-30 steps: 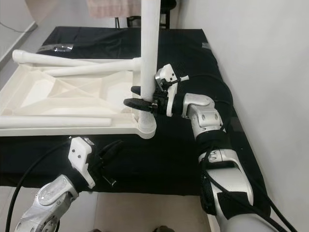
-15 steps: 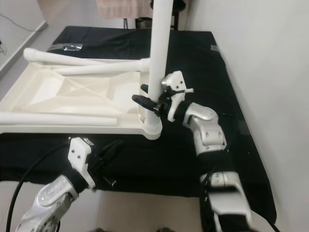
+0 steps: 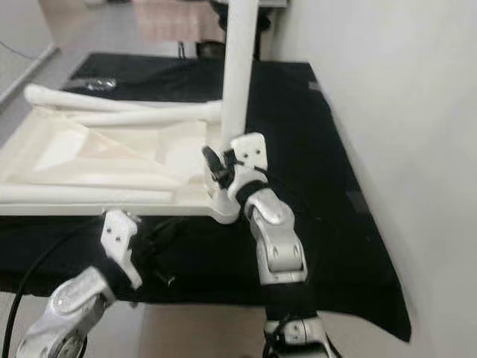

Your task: Building children table

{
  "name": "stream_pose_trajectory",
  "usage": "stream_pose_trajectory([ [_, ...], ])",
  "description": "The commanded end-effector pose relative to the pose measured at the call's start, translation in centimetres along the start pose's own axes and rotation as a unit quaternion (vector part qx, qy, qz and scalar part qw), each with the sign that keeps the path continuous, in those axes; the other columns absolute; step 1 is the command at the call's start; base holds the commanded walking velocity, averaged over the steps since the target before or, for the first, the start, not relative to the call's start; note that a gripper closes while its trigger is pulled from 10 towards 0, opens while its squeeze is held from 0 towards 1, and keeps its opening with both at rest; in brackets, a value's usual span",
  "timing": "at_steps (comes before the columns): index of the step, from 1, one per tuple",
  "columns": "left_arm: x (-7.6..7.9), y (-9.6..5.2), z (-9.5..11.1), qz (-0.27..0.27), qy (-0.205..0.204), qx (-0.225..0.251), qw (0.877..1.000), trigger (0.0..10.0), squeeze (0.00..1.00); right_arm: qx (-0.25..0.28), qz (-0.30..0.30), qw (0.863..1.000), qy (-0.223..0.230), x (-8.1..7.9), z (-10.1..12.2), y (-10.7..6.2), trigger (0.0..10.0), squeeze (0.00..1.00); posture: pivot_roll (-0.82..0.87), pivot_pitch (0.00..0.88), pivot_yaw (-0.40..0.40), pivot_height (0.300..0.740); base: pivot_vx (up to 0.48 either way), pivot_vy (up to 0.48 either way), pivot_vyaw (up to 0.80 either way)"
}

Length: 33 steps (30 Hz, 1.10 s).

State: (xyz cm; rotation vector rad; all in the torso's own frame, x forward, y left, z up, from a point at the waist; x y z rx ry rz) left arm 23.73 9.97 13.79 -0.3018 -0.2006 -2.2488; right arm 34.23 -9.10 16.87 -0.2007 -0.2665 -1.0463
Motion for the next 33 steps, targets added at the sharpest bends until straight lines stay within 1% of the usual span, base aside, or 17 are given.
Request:
stream_pose_trajectory([
  [1, -0.4, -0.1, -0.4, 0.008, 0.000, -0.010, 1.000, 10.0, 0.00, -0.026, 0.080, 0.996, 0.014, -0.6, -1.4, 0.1, 10.0, 1.00, 0.02, 0.118, -0.006, 0.740, 0.000, 0.000, 0.00],
  [4, -0.4, -0.1, -0.4, 0.004, -0.002, -0.012, 1.000, 10.0, 0.00, -0.019, 0.059, 0.998, -0.007, 0.8, -0.8, 0.6, 10.0, 1.00, 0.02, 0.117, -0.005, 0.740, 0.000, 0.000, 0.00],
  [5, -0.3, -0.1, -0.4, 0.003, -0.002, -0.013, 1.000, 10.0, 0.00, -0.006, 0.075, 0.997, -0.002, 1.5, -0.4, 0.8, 10.0, 0.55, 0.02, 0.115, -0.009, 0.740, 0.000, 0.000, 0.00],
  [6, -0.3, 0.0, -0.5, 0.002, -0.002, -0.013, 1.000, 10.0, 0.00, 0.009, 0.104, 0.995, -0.008, 2.3, 0.1, 0.9, 10.0, 0.00, 0.03, 0.115, -0.013, 0.740, 0.000, 0.000, 0.00],
  [9, -0.1, 0.0, -0.5, 0.001, 0.000, -0.011, 1.000, 10.0, 0.00, 0.043, 0.169, 0.985, -0.019, 3.7, 1.0, 0.8, 10.0, 0.00, 0.04, 0.112, -0.020, 0.740, 0.000, 0.000, 0.00],
  [13, 0.0, 0.0, -0.5, 0.003, 0.003, -0.009, 1.000, 10.0, 0.00, 0.059, 0.196, 0.978, -0.028, 4.3, 1.6, 0.9, 10.0, 0.00, 0.04, 0.113, -0.023, 0.740, 0.000, 0.000, 0.00],
  [20, 0.3, -0.1, -0.4, 0.007, 0.026, -0.002, 1.000, 10.0, 0.00, 0.082, 0.276, 0.957, -0.024, 5.7, 2.8, 1.1, 10.0, 0.00, 0.06, 0.102, -0.034, 0.740, 0.000, 0.000, 0.00],
  [22, 0.4, -0.1, -0.2, 0.007, 0.039, 0.004, 0.999, 10.0, 0.00, 0.079, 0.285, 0.955, -0.019, 5.9, 2.8, 1.2, 9.5, 0.00, 0.07, 0.098, -0.036, 0.740, 0.000, 0.000, 0.00],
  [23, 0.5, -0.1, 0.3, 0.011, 0.064, 0.024, 0.998, 10.0, 0.00, 0.076, 0.289, 0.954, -0.019, 6.2, 2.7, 1.4, 3.3, 0.00, 0.07, 0.098, -0.038, 0.740, 0.000, 0.000, 0.00],
  [24, 0.6, -0.3, 1.0, 0.024, 0.101, 0.051, 0.993, 10.0, 0.00, 0.071, 0.290, 0.954, -0.020, 6.4, 2.7, 1.5, 0.0, 0.00, 0.07, 0.099, -0.038, 0.740, 0.000, 0.000, 0.00],
  [25, 0.7, -0.4, 1.5, 0.034, 0.126, 0.070, 0.989, 10.0, 0.00, 0.069, 0.292, 0.954, -0.020, 6.6, 2.6, 1.6, 0.0, 0.00, 0.07, 0.099, -0.038, 0.740, 0.000, 0.000, 0.00],
  [26, 0.8, -0.6, 1.6, 0.038, 0.124, 0.077, 0.989, 10.0, 0.00, 0.066, 0.289, 0.955, -0.020, 6.9, 2.4, 1.4, 0.0, 0.00, 0.07, 0.100, -0.037, 0.740, 0.000, 0.000, 0.00],
  [29, 1.0, -0.8, 1.6, 0.037, 0.109, 0.083, 0.990, 10.0, 0.00, 0.065, 0.288, 0.955, -0.018, 7.2, 2.2, 1.3, 0.0, 0.00, 0.07, 0.101, -0.037, 0.740, 0.000, 0.000, 0.00],
  [30, 1.1, -0.9, 1.2, 0.037, 0.087, 0.084, 0.992, 10.0, 0.00, 0.047, 0.277, 0.960, -0.024, 7.7, 1.0, 0.5, 0.0, 0.00, 0.07, 0.105, -0.044, 0.740, 0.000, 0.000, 0.00],
  [31, 1.1, -0.9, 1.2, 0.037, 0.087, 0.084, 0.992, 10.0, 0.00, 0.047, 0.277, 0.960, -0.024, 7.7, 1.0, 0.5, 0.0, 0.00, 0.07, 0.105, -0.044, 0.740, 0.000, 0.000, 0.00],
  [32, 1.1, -0.8, 1.0, 0.032, 0.072, 0.083, 0.993, 10.0, 0.00, 0.016, 0.255, 0.966, -0.037, 8.3, -0.8, -0.6, 0.0, 0.00, 0.08, 0.111, -0.052, 0.740, 0.000, 0.000, 0.00],
  [33, 1.1, -0.8, 1.0, 0.032, 0.072, 0.083, 0.993, 10.0, 0.00, 0.016, 0.255, 0.966, -0.037, 8.3, -0.8, -0.6, 0.0, 0.00, 0.08, 0.111, -0.052, 0.740, 0.000, 0.000, 0.00],
])
Point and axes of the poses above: a point about 5 cm out from each wrist's last joint towards the gripper, its own y axis pointing out of the wrist towards the gripper, its own z axis along the axis of the wrist's last joint, x = y × z, the point moved 1 cm from there along y, pointing out of the wrist towards the gripper, and after that the axes turned 15 degrees about -y, right-handed, at the moved point
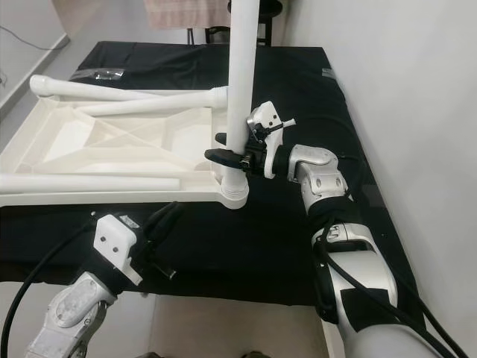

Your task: Building children table

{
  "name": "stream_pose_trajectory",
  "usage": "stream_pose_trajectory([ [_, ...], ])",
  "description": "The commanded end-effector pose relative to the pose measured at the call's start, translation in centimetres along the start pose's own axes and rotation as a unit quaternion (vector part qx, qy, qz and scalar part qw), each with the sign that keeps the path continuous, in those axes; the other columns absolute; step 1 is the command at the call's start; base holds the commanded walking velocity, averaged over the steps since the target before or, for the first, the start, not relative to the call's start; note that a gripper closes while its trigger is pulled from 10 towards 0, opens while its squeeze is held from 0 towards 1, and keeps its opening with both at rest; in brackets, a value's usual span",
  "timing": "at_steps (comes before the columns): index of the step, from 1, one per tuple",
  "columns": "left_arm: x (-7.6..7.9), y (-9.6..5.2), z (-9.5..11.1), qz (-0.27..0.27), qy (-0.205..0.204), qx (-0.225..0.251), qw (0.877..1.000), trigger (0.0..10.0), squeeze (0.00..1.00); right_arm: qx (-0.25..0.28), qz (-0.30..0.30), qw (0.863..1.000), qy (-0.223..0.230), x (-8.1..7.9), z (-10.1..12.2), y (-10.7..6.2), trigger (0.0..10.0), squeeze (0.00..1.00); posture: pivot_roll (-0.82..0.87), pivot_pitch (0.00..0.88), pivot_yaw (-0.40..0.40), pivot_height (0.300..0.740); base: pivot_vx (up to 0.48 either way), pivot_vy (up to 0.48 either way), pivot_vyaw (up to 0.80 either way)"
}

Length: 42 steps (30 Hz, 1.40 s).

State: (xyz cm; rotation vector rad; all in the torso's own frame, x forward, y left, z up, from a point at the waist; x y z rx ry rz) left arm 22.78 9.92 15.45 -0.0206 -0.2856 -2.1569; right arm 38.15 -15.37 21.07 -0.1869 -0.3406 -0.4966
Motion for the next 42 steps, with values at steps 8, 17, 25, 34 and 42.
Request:
stream_pose_trajectory([
  [8, -0.4, -0.4, -0.7, -0.004, -0.057, 0.000, 0.998, 10.0, 0.00, -0.194, -0.260, 0.935, 0.145, -7.3, -7.9, -2.6, 0.0, 0.00, 0.08, 0.141, -0.040, 0.740, 0.000, 0.000, 0.00],
  [17, -0.3, -0.9, -1.2, -0.010, -0.064, -0.033, 0.997, 10.0, 0.00, -0.196, -0.329, 0.911, 0.152, -8.5, -6.8, -3.5, 10.0, 0.00, 0.05, 0.116, -0.012, 0.740, 0.000, 0.000, 0.00],
  [25, -0.5, -1.4, -1.8, 0.009, -0.078, -0.049, 0.996, 10.0, 0.00, -0.119, -0.329, 0.931, 0.099, -4.3, -3.5, -2.3, 10.0, 1.00, 0.05, 0.110, -0.004, 0.740, 0.000, 0.000, 0.00],
  [34, -0.3, -0.9, -2.0, -0.008, -0.108, -0.047, 0.993, 10.0, 0.00, 0.039, -0.119, 0.992, -0.012, -2.6, 3.2, 0.7, 10.0, 0.00, 0.04, 0.109, -0.015, 0.740, 0.000, 0.000, 0.00],
  [42, -0.1, -0.8, -1.9, -0.005, -0.127, -0.041, 0.991, 10.0, 0.00, 0.096, 0.057, 0.993, -0.026, -2.9, 4.9, 2.2, 10.0, 0.00, 0.06, 0.116, -0.021, 0.740, 0.000, 0.000, 0.00],
])
Point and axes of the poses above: a point about 5 cm out from each wrist's last joint towards the gripper, its own y axis pointing out of the wrist towards the gripper, its own z axis along the axis of the wrist's last joint, x = y × z, the point moved 1 cm from there along y, pointing out of the wrist towards the gripper, and after that the axes turned 15 degrees about -y, right-handed, at the moved point
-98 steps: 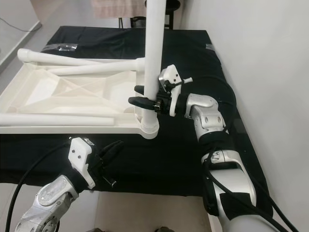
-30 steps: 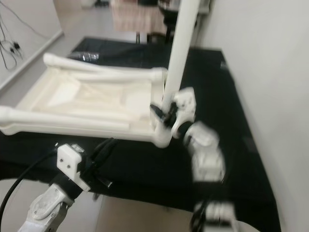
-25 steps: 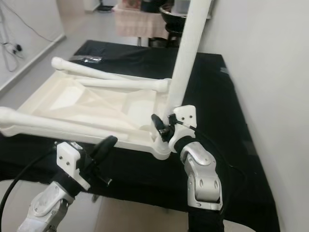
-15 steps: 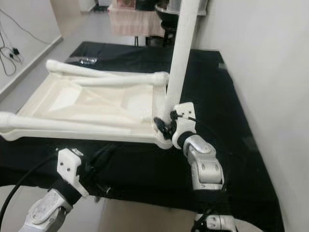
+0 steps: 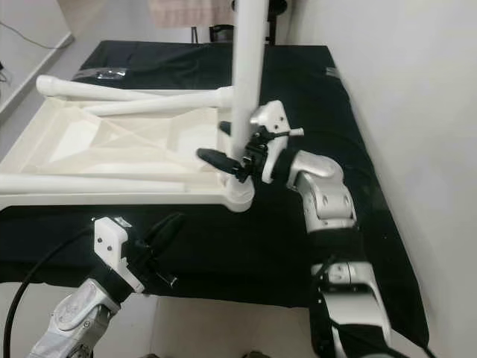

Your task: Building children table

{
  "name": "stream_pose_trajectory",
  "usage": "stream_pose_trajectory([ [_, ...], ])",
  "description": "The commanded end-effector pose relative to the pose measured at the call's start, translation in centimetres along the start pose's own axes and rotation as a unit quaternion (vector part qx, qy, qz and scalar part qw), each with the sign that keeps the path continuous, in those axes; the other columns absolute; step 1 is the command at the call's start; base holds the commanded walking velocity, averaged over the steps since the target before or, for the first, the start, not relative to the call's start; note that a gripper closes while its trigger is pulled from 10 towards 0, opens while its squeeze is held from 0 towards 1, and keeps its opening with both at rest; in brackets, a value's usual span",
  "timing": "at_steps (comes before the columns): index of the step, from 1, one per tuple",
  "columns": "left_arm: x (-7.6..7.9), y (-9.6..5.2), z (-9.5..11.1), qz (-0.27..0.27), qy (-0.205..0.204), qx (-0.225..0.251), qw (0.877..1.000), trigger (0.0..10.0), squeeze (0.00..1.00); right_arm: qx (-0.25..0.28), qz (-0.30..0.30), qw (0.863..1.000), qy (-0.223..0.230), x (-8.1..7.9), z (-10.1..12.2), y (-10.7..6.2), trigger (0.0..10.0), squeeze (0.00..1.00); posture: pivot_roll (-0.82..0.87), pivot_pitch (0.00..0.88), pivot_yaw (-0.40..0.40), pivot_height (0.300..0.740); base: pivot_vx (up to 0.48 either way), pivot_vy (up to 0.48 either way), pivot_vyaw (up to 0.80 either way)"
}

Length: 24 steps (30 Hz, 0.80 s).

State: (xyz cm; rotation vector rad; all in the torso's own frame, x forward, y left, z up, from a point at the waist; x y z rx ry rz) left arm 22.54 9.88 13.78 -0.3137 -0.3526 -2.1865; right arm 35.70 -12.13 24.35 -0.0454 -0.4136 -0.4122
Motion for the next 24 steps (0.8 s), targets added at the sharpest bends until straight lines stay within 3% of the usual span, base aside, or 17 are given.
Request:
stream_pose_trajectory([
  [1, -0.2, -0.3, -0.3, 0.007, -0.009, -0.008, 1.000, 10.0, 0.00, 0.014, 0.031, 0.999, -0.004, -0.6, 0.3, 1.0, 10.0, 0.00, 0.06, 0.116, -0.021, 0.740, 0.000, 0.000, 0.00],
  [2, -0.1, -0.3, -0.3, 0.007, -0.010, -0.008, 1.000, 10.0, 0.00, 0.011, 0.037, 0.999, -0.004, -0.2, 0.2, 1.3, 4.0, 0.00, 0.06, 0.116, -0.020, 0.740, 0.000, 0.000, 0.00],
  [6, -0.1, -0.3, -0.3, 0.006, -0.011, -0.008, 1.000, 10.0, 0.00, 0.010, 0.044, 0.999, -0.006, 0.1, 0.1, 1.4, 4.0, 0.00, 0.06, 0.116, -0.020, 0.740, 0.000, 0.000, 0.00],
  [7, -0.1, -0.3, -0.3, 0.005, -0.013, -0.009, 1.000, 10.0, 0.00, 0.007, 0.044, 0.999, -0.004, 0.6, -0.1, 1.4, 0.0, 0.00, 0.06, 0.126, -0.020, 0.740, 0.000, 0.000, 0.00],
  [10, -0.1, -0.4, -0.3, 0.005, -0.014, -0.009, 1.000, 10.0, 0.00, 0.006, 0.044, 0.999, -0.001, 0.8, -0.3, 1.3, 0.0, 0.00, 0.06, 0.126, -0.020, 0.740, 0.000, 0.000, 0.00],
  [13, -0.1, -0.5, -0.1, 0.007, -0.017, -0.007, 1.000, 10.0, 0.00, -0.055, -0.021, 0.998, -0.008, 0.9, -2.6, -0.1, 0.0, 0.00, 0.05, 0.140, -0.017, 0.740, 0.000, 0.000, 0.00],
  [15, -0.1, -0.5, -0.1, 0.008, -0.017, -0.007, 1.000, 10.0, 0.00, -0.078, -0.041, 0.996, -0.015, 0.8, -3.3, -0.4, 0.0, 0.00, 0.05, 0.142, -0.017, 0.740, 0.000, 0.000, 0.00],
  [16, -0.2, -0.5, 0.0, 0.008, -0.017, -0.006, 1.000, 10.0, 0.00, -0.109, -0.081, 0.991, -0.012, 0.4, -4.3, -0.3, 0.0, 0.00, 0.04, 0.144, -0.021, 0.740, 0.000, 0.000, 0.00],
  [19, -0.2, -0.5, 0.0, 0.008, -0.017, -0.006, 1.000, 10.0, 0.00, -0.128, -0.108, 0.986, -0.010, 0.1, -4.8, -0.3, 0.0, 0.00, 0.04, 0.145, -0.023, 0.740, 0.000, 0.000, 0.00],
  [20, -0.3, -0.5, 0.1, 0.008, -0.017, -0.006, 1.000, 10.0, 0.00, -0.183, -0.213, 0.960, 0.005, -0.1, -6.2, -0.4, 0.0, 0.00, 0.04, 0.149, -0.026, 0.740, 0.000, 0.000, 0.00],
  [21, -0.3, -0.5, 0.2, 0.008, -0.017, -0.005, 1.000, 10.0, 0.00, -0.210, -0.277, 0.937, 0.027, -2.6, -7.3, -0.2, 0.0, 0.00, 0.05, 0.161, -0.024, 0.740, 0.000, 0.000, 0.00],
  [22, -0.3, -0.5, 0.2, 0.008, -0.017, -0.005, 1.000, 10.0, 0.00, -0.210, -0.277, 0.937, 0.027, -2.6, -7.3, -0.2, 0.0, 0.00, 0.05, 0.161, -0.024, 0.740, 0.000, 0.000, 0.00],
  [23, -0.3, -0.4, 0.2, 0.008, -0.016, -0.005, 1.000, 10.0, 0.00, -0.225, -0.318, 0.920, 0.043, -4.4, -7.8, -0.5, 0.0, 0.00, 0.05, 0.161, -0.024, 0.740, 0.000, 0.000, 0.00],
  [24, -0.4, -0.4, 0.3, 0.009, -0.016, -0.004, 1.000, 10.0, 0.00, -0.235, -0.330, 0.913, 0.056, -6.6, -8.2, 0.0, 0.0, 0.00, 0.03, 0.147, -0.011, 0.740, 0.000, 0.000, 0.00],
])
Point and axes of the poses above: a point about 5 cm out from each wrist's last joint towards the gripper, its own y axis pointing out of the wrist towards the gripper, its own z axis along the axis of the wrist's last joint, x = y × z, the point moved 1 cm from there along y, pointing out of the wrist towards the gripper, and after that the axes turned 15 degrees about -y, right-handed, at the moved point
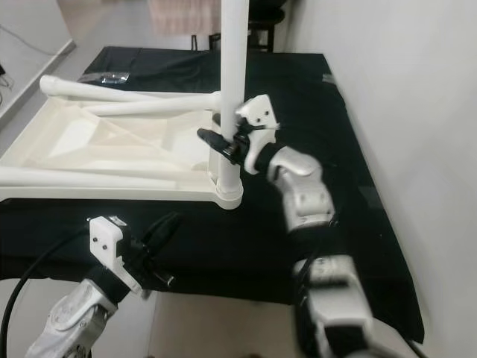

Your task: Building children table

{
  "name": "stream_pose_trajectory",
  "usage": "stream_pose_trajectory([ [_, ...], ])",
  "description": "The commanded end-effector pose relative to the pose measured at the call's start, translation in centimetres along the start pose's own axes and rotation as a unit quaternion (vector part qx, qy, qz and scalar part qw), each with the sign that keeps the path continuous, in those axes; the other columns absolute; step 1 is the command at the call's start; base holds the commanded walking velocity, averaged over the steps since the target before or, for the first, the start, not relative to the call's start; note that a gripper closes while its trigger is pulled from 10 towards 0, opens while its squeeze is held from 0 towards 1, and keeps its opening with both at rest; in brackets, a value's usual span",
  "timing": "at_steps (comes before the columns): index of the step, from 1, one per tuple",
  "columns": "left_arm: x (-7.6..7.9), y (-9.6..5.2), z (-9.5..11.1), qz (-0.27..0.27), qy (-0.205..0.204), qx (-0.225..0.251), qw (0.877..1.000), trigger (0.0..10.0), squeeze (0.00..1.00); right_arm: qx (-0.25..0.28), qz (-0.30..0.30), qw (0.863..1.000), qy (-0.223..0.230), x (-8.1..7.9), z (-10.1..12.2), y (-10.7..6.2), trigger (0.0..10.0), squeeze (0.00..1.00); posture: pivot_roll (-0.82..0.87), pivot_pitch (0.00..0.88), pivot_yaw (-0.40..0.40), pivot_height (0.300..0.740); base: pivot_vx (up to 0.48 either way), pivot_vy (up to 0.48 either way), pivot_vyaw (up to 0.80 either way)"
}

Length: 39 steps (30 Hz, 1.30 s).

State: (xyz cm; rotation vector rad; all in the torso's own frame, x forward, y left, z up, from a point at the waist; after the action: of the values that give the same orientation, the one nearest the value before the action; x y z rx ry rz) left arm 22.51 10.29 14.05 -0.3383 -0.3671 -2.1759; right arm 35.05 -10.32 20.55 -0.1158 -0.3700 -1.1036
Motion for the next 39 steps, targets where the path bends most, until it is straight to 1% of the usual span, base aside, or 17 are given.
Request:
stream_pose_trajectory([
  [1, -0.3, -0.2, -0.1, 0.006, -0.004, -0.006, 1.000, 10.0, 0.00, -0.142, -0.004, 0.990, 0.015, -3.9, -5.8, -2.7, 0.0, 0.00, 0.03, 0.145, -0.009, 0.740, 0.000, 0.000, 0.00],
  [7, -0.4, 0.1, -0.2, 0.005, -0.006, -0.006, 1.000, 10.0, 0.00, -0.126, 0.011, 0.992, -0.008, -3.9, -5.5, -1.7, 0.0, 0.00, 0.03, 0.136, -0.016, 0.740, 0.000, 0.000, 0.00],
  [8, -0.4, 0.1, -0.2, 0.006, -0.007, -0.005, 1.000, 10.0, 0.00, -0.121, 0.015, 0.993, -0.002, -3.5, -5.3, -1.1, 10.0, 0.00, 0.03, 0.133, -0.020, 0.740, 0.000, 0.000, 0.00],
  [12, -0.5, 0.2, -0.2, 0.006, -0.008, -0.004, 1.000, 10.0, 0.00, -0.113, 0.019, 0.993, 0.014, -3.3, -4.8, -0.8, 10.0, 0.00, 0.03, 0.132, -0.020, 0.740, 0.000, 0.000, 0.00],
  [13, -0.5, 0.2, -0.2, 0.008, -0.007, -0.003, 1.000, 10.0, 0.00, -0.094, 0.029, 0.995, 0.028, -2.9, -4.1, -0.3, 10.0, 1.00, 0.03, 0.130, -0.019, 0.740, 0.000, 0.000, 0.00],
  [14, -0.5, 0.2, -0.2, 0.008, -0.007, -0.003, 1.000, 10.0, 0.00, -0.055, 0.054, 0.997, 0.031, -2.4, -2.6, 0.2, 10.0, 1.00, 0.03, 0.126, -0.018, 0.740, 0.000, 0.000, 0.00],
  [17, -0.6, 0.2, -0.2, 0.009, -0.008, -0.004, 1.000, 10.0, 0.00, -0.028, 0.072, 0.997, 0.029, -2.1, -1.5, 0.5, 10.0, 1.00, 0.03, 0.126, -0.018, 0.740, 0.000, 0.000, 0.00],
  [18, -0.6, 0.3, -0.2, 0.009, -0.008, -0.004, 1.000, 10.0, 0.00, 0.015, 0.122, 0.992, 0.015, -1.6, -0.2, 0.6, 10.0, 0.00, 0.02, 0.121, -0.014, 0.740, 0.000, 0.000, 0.00],
  [20, -0.6, 0.3, -0.3, 0.008, -0.009, -0.005, 1.000, 10.0, 0.00, 0.050, 0.172, 0.984, 0.002, -1.3, 0.9, 0.5, 10.0, 0.00, 0.02, 0.121, -0.014, 0.740, 0.000, 0.000, 0.00],
  [21, -0.6, 0.3, -0.3, 0.008, -0.009, -0.006, 1.000, 10.0, 0.00, 0.078, 0.225, 0.971, -0.003, -0.9, 1.7, 0.3, 10.0, 0.00, 0.03, 0.114, -0.013, 0.740, 0.000, 0.000, 0.00],
  [22, -0.6, 0.3, -0.3, 0.008, -0.009, -0.006, 1.000, 10.0, 0.00, 0.078, 0.225, 0.971, -0.003, -0.9, 1.7, 0.3, 10.0, 0.00, 0.03, 0.114, -0.013, 0.740, 0.000, 0.000, 0.00],
  [25, -0.5, 0.4, -0.5, 0.009, -0.008, -0.007, 1.000, 10.0, 0.00, 0.106, 0.310, 0.945, -0.011, 0.2, 2.3, 0.2, 10.0, 0.00, 0.04, 0.106, -0.015, 0.740, 0.000, 0.000, 0.00],
  [27, -0.5, 0.4, -0.5, 0.009, -0.008, -0.007, 1.000, 10.0, 0.00, 0.106, 0.310, 0.945, -0.011, 0.2, 2.3, 0.2, 10.0, 0.00, 0.04, 0.106, -0.015, 0.740, 0.000, 0.000, 0.00],
  [28, -0.5, 0.3, -0.6, 0.010, -0.008, -0.007, 1.000, 10.0, 0.00, 0.106, 0.336, 0.936, -0.009, 0.6, 2.3, 0.4, 10.0, 0.00, 0.04, 0.099, -0.016, 0.740, 0.000, 0.000, 0.00],
  [29, -0.5, 0.3, -0.6, 0.011, -0.008, -0.008, 1.000, 10.0, 0.00, 0.104, 0.349, 0.931, -0.006, 1.1, 2.2, 0.8, 1.7, 0.00, 0.05, 0.099, -0.017, 0.740, 0.000, 0.000, 0.00],
  [30, -0.5, 0.3, -0.7, 0.012, -0.008, -0.008, 1.000, 10.0, 0.00, 0.101, 0.354, 0.930, -0.003, 1.5, 2.2, 1.2, 0.0, 0.00, 0.05, 0.099, -0.018, 0.740, 0.000, 0.000, 0.00],
  [39, -0.2, 0.2, -0.8, 0.012, -0.009, -0.009, 1.000, 10.0, 0.00, 0.077, 0.330, 0.941, 0.021, 3.1, 0.8, 1.6, 0.0, 0.00, 0.05, 0.108, -0.018, 0.740, 0.000, 0.000, 0.00],
])
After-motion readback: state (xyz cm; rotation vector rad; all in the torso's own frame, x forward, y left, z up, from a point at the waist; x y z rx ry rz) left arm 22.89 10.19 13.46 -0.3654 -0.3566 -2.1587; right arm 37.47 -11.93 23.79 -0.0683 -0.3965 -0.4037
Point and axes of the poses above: a point about 5 cm out from each wrist's last joint towards the gripper, its own y axis pointing out of the wrist towards the gripper, its own z axis along the axis of the wrist's last joint, x = y × z, the point moved 1 cm from there along y, pointing out of the wrist towards the gripper, and after that the axes turned 15 degrees about -y, right-handed, at the moved point
